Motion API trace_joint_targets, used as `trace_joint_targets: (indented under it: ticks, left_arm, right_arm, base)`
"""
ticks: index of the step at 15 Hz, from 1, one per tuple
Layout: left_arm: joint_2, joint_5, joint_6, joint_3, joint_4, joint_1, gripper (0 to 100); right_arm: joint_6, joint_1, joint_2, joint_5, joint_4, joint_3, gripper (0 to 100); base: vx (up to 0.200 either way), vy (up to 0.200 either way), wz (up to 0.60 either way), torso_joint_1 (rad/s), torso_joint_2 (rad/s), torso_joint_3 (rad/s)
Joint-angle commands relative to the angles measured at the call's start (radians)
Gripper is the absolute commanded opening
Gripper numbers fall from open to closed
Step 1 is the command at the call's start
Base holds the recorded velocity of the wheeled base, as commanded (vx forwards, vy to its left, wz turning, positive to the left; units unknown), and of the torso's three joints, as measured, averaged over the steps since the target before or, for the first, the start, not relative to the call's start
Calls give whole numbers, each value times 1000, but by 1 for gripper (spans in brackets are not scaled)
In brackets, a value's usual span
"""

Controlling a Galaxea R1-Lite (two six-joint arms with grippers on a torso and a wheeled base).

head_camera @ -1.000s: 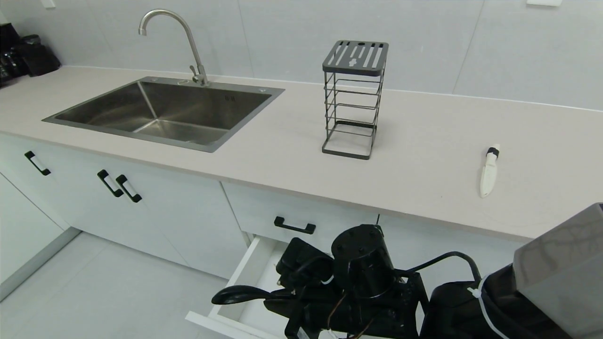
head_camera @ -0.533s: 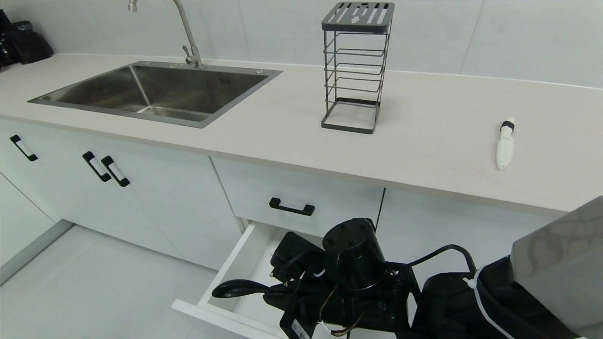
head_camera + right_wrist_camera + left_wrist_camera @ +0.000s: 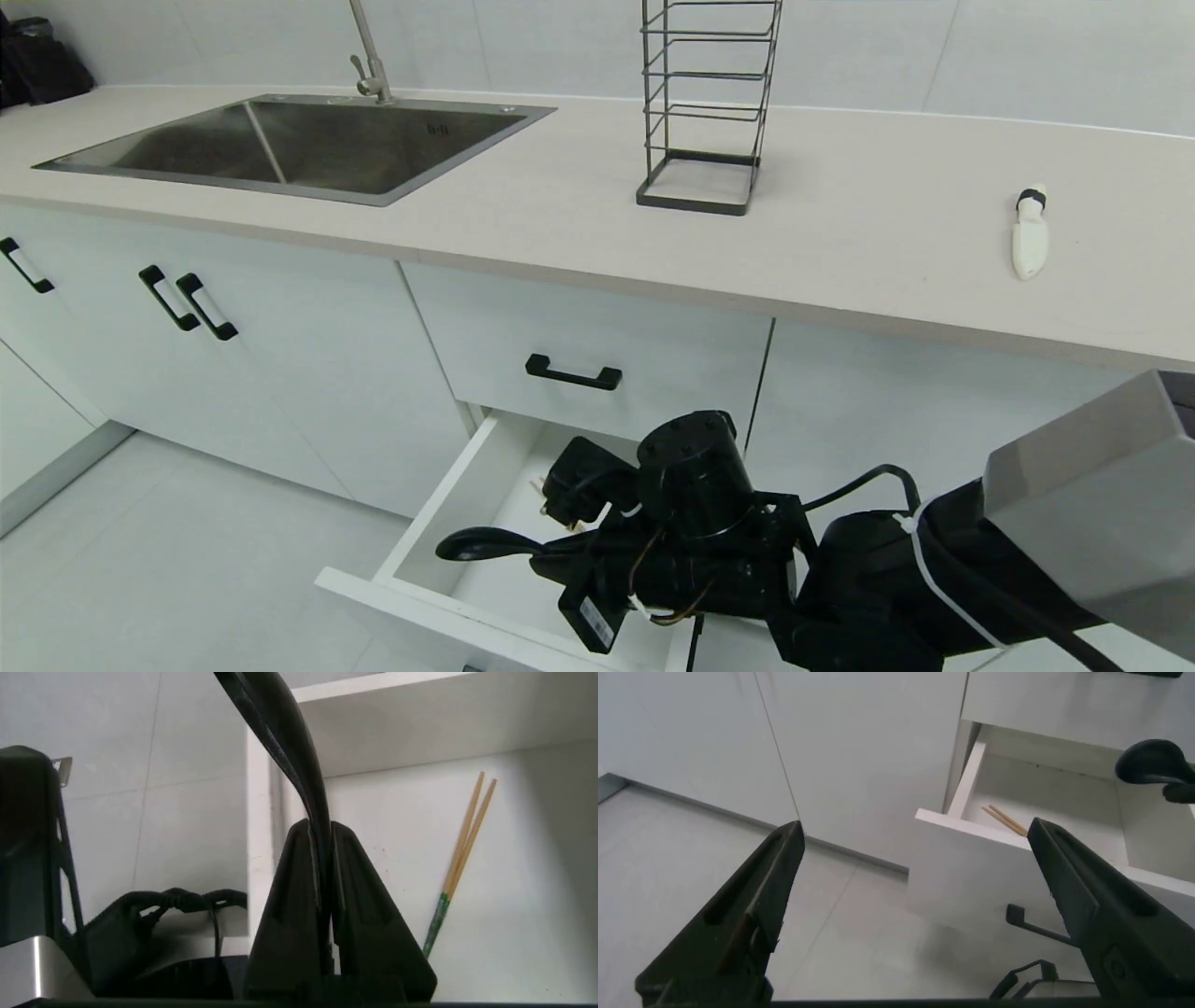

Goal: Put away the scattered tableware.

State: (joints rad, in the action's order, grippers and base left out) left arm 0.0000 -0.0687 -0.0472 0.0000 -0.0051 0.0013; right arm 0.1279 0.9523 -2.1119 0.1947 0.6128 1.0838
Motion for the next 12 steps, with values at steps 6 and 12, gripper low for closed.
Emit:
trace_joint_targets:
  ticks: [6, 12]
  left_arm:
    - [0, 0, 0, 0, 1, 0, 100]
    - [0, 0, 0, 0, 1, 0, 100]
  right_arm:
    - [1, -15, -102, -123, -53, 165, 0]
    - [-1, -17, -192, -178, -143, 248, 0]
  base:
    - [0, 0, 0, -4, 31, 13]
    - [0, 0, 0, 0, 0, 0]
